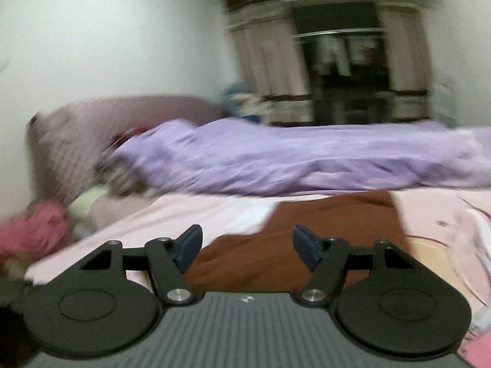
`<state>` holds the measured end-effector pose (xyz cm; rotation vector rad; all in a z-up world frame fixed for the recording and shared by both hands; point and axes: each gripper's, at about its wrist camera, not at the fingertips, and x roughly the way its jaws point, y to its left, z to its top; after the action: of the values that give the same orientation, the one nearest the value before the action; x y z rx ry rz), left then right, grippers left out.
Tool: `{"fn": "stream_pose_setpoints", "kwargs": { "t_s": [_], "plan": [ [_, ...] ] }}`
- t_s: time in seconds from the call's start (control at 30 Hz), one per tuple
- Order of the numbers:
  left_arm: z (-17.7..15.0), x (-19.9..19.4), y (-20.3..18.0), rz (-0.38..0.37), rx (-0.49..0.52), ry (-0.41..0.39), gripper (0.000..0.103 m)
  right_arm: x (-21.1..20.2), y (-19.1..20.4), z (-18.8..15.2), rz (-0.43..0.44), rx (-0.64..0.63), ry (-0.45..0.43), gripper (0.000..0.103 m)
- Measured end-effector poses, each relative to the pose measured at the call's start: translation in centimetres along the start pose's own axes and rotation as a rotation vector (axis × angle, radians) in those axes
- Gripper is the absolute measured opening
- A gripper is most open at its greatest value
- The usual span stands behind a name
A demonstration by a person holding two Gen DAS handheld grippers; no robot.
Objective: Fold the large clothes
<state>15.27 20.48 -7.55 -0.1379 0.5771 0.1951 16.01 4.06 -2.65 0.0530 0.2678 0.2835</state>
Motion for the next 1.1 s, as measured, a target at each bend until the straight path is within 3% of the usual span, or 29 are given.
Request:
{"fn": "stream_pose_setpoints", "kwargs": {
  "t_s": [0.17, 0.27, 0.3, 0.33, 0.4, 0.47, 0.53, 0.63, 0.67, 0.73, 0.77, 0.83, 0.9, 0.97, 1.0, 1.03, 1.1],
  "plan": [
    [2.3, 2.2, -1.4, -0.163, -0.038, 0.009, 0.103, 1.0, -4.0, -0.4, -0.221, 0.035, 0.076, 0.073],
    [3.0, 4.1, -2.6, -0.161, -0.019, 0.005, 0.101, 1.8, -4.8, -1.1, -0.27, 0.014, 0.108, 0.073],
    [3.0, 4.5, -3.1, -0.165, -0.001, 0.002, 0.061, 1.8, -5.0, -1.4, -0.272, 0.017, 0.115, 0.073],
    [3.1, 4.9, -3.7, -0.173, 0.043, 0.026, 0.032, 2.0, -5.2, -1.5, -0.269, 0.024, 0.125, 0.073],
    [3.0, 4.5, -4.3, -0.161, 0.051, 0.032, 0.023, 2.4, -5.5, -1.7, -0.268, 0.046, 0.14, 0.073],
    [3.1, 2.0, -4.3, -0.16, 0.057, -0.037, 0.021, 2.3, -5.4, -1.7, -0.278, 0.046, 0.138, 0.073],
    [3.3, -1.4, -3.5, -0.194, 0.025, -0.103, 0.02, 1.7, -5.4, -1.5, -0.287, 0.043, 0.123, 0.073],
    [2.1, -3.1, -3.0, -0.151, 0.026, -0.093, 0.02, 0.9, -5.6, -1.4, -0.277, 0.06, 0.106, 0.074],
    [1.1, -2.3, -2.7, -0.123, 0.03, -0.062, 0.02, 1.1, -5.6, -1.5, -0.271, 0.059, 0.112, 0.075],
    [-2.1, 1.6, -1.8, -0.081, 0.015, 0.076, 0.023, 1.7, -5.7, -2.1, -0.275, 0.041, 0.139, 0.076],
    [-3.6, 3.7, -1.4, -0.076, -0.005, 0.121, 0.03, 2.4, -5.7, -2.6, -0.279, 0.034, 0.166, 0.076],
    [-4.6, 4.1, -0.9, -0.08, -0.009, 0.061, 0.034, 3.0, -5.8, -3.4, -0.254, 0.05, 0.193, 0.077],
    [-3.8, 3.2, -1.0, -0.07, 0.004, 0.046, 0.046, 3.0, -5.6, -3.7, -0.261, 0.054, 0.188, 0.08],
    [-2.5, 1.5, -0.7, -0.014, 0.033, 0.019, 0.071, 2.9, -5.2, -3.3, -0.269, 0.038, 0.183, 0.078],
    [-1.6, 0.5, -0.6, 0.021, 0.041, -0.012, 0.08, 2.8, -5.1, -3.0, -0.269, 0.036, 0.176, 0.073],
    [-0.6, -0.8, -0.4, 0.06, 0.028, -0.069, 0.081, 2.5, -4.9, -2.5, -0.265, 0.034, 0.16, 0.069],
    [1.4, -2.3, -0.1, 0.08, -0.012, -0.189, 0.087, 2.3, -4.8, -1.3, -0.255, 0.02, 0.124, 0.044]
  ]
}}
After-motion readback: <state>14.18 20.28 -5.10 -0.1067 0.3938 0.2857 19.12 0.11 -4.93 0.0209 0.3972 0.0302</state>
